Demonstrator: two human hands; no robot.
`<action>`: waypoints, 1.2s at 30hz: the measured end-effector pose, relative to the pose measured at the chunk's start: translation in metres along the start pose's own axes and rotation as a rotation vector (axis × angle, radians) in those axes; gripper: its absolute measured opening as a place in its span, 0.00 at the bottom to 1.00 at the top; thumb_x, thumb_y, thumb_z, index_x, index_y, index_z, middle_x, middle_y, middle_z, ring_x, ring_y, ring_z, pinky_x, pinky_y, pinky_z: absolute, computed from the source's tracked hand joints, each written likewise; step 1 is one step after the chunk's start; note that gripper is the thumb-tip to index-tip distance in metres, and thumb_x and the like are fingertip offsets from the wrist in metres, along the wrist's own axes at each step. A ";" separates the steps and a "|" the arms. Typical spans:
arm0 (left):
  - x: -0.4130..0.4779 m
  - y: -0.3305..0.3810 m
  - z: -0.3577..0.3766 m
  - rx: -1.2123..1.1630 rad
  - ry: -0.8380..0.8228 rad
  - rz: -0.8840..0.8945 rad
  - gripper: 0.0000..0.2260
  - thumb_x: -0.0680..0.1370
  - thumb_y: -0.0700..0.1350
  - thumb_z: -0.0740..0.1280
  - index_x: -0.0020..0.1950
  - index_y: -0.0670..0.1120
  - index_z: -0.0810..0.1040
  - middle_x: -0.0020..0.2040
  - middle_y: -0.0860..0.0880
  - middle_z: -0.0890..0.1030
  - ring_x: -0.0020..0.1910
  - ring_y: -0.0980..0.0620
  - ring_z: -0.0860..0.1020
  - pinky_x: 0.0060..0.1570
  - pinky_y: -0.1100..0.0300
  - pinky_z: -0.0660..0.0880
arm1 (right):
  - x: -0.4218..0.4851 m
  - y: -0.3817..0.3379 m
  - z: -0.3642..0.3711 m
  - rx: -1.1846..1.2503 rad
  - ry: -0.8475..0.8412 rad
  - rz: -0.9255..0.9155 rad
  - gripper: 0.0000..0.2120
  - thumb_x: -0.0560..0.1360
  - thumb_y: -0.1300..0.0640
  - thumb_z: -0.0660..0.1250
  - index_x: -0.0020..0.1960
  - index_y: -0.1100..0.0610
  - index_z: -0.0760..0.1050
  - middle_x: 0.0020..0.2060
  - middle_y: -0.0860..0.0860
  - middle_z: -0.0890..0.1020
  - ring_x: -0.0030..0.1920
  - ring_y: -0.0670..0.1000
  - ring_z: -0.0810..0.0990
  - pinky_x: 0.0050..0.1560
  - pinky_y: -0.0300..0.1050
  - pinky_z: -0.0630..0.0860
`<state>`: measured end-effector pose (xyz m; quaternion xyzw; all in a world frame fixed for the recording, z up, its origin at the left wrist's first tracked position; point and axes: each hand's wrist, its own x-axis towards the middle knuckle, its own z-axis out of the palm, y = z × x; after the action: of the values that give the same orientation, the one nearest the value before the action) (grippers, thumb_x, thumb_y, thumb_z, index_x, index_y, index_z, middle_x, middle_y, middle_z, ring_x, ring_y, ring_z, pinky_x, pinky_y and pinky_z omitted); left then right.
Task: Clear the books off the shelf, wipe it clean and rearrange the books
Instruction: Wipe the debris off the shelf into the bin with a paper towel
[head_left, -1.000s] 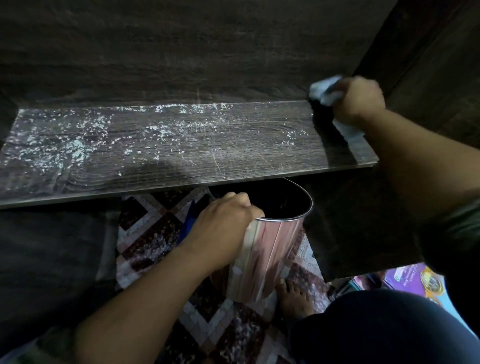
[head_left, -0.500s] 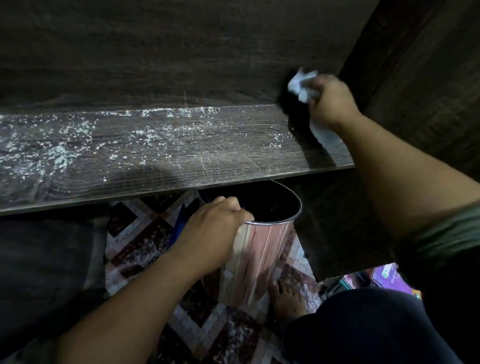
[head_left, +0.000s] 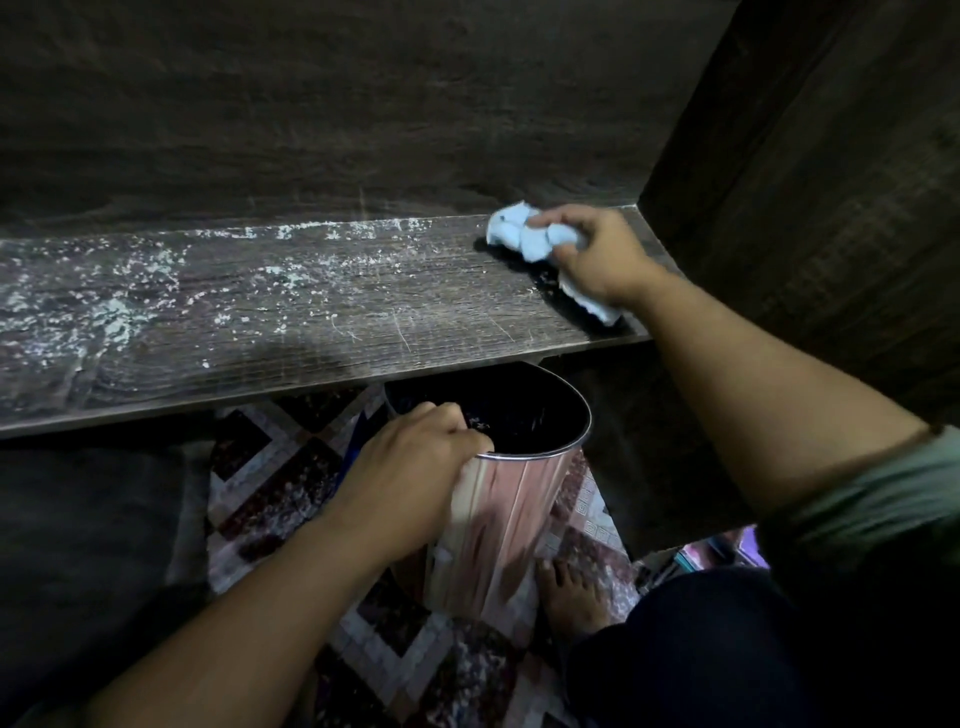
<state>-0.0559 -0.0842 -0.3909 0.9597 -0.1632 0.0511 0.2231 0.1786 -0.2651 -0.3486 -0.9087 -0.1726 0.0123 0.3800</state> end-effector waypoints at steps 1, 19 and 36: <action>-0.001 -0.001 0.000 0.001 0.004 -0.001 0.17 0.69 0.37 0.73 0.55 0.52 0.81 0.42 0.54 0.73 0.43 0.50 0.74 0.40 0.54 0.76 | 0.005 -0.004 -0.005 -0.028 0.090 -0.007 0.16 0.76 0.64 0.63 0.57 0.47 0.79 0.58 0.50 0.79 0.52 0.41 0.78 0.53 0.30 0.70; -0.008 -0.005 -0.008 0.007 -0.005 -0.026 0.20 0.67 0.35 0.73 0.57 0.51 0.81 0.44 0.53 0.74 0.44 0.49 0.73 0.43 0.54 0.76 | 0.010 -0.002 0.017 -0.184 0.284 -0.203 0.25 0.71 0.65 0.57 0.67 0.55 0.74 0.67 0.61 0.70 0.65 0.61 0.71 0.70 0.50 0.64; -0.005 0.002 -0.008 0.011 -0.059 -0.040 0.18 0.72 0.36 0.69 0.58 0.53 0.80 0.45 0.54 0.72 0.48 0.51 0.72 0.44 0.59 0.70 | 0.007 -0.016 0.019 -0.503 -0.305 -0.196 0.21 0.77 0.60 0.61 0.64 0.39 0.75 0.70 0.52 0.69 0.71 0.58 0.64 0.72 0.58 0.59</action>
<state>-0.0612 -0.0808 -0.3843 0.9651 -0.1502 0.0194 0.2137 0.1775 -0.2392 -0.3501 -0.9410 -0.3118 0.0686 0.1121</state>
